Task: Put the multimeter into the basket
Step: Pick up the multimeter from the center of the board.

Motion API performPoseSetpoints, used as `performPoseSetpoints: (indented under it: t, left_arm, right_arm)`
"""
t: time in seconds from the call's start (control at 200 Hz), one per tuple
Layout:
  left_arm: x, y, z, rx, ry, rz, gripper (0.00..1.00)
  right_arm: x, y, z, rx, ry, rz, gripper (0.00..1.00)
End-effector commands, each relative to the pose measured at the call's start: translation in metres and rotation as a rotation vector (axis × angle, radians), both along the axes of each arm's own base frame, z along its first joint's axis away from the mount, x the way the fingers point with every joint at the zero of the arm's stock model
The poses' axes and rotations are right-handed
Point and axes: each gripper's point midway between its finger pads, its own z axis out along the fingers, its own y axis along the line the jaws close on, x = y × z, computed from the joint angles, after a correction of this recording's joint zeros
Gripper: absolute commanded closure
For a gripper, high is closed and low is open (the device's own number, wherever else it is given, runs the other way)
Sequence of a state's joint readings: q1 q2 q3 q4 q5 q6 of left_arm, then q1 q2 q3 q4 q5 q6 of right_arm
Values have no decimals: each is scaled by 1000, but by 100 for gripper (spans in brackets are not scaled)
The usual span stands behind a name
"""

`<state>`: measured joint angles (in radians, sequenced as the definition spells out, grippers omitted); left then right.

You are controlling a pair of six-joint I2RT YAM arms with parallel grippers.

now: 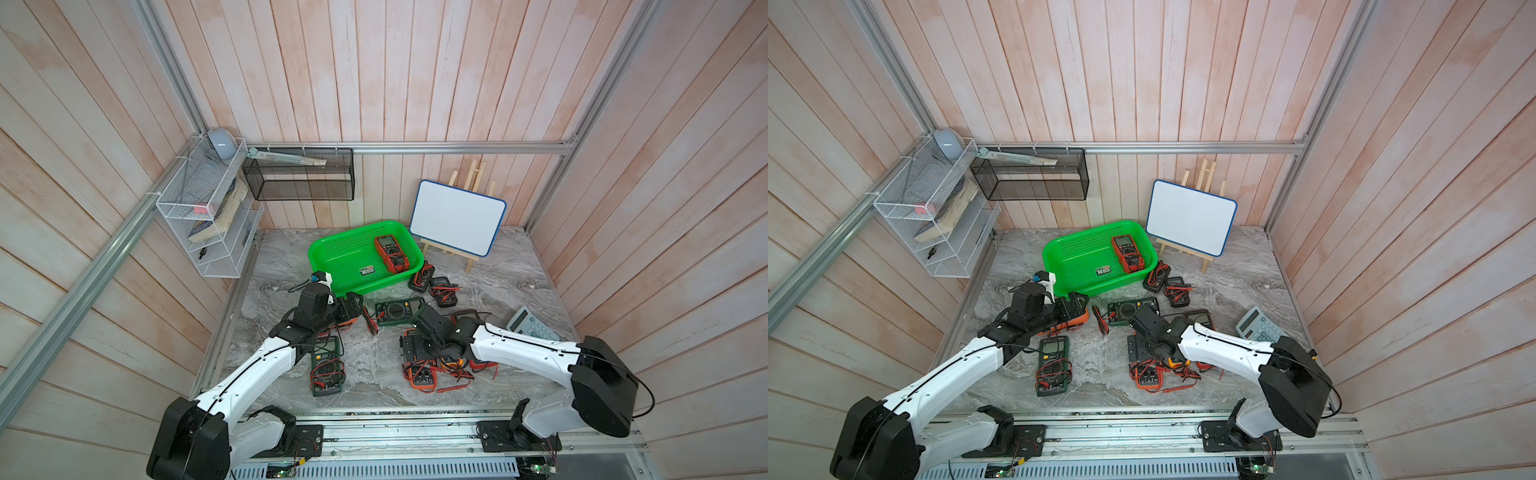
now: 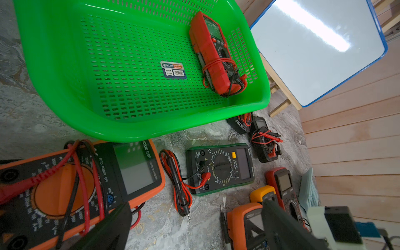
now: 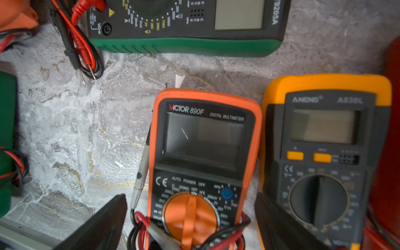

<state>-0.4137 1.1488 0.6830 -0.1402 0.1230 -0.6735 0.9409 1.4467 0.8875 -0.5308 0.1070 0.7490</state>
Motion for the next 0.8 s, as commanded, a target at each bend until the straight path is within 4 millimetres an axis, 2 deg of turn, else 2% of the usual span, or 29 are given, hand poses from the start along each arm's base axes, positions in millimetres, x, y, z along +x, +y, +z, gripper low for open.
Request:
performPoseSetpoints:
  t: [0.0,0.35,0.795]
  left_arm:
    - [1,-2,2,6,-31,-14,0]
    - [2,-3,1,11,-35,-21,0]
    - [0,-2,-2,13,-28,-24,0]
  right_arm:
    - [1,-3,9,-9,-1,-39,2]
    - [13,8,-1,-60,3,-35,2]
    - [14,3,-21,-83,39,-46,2]
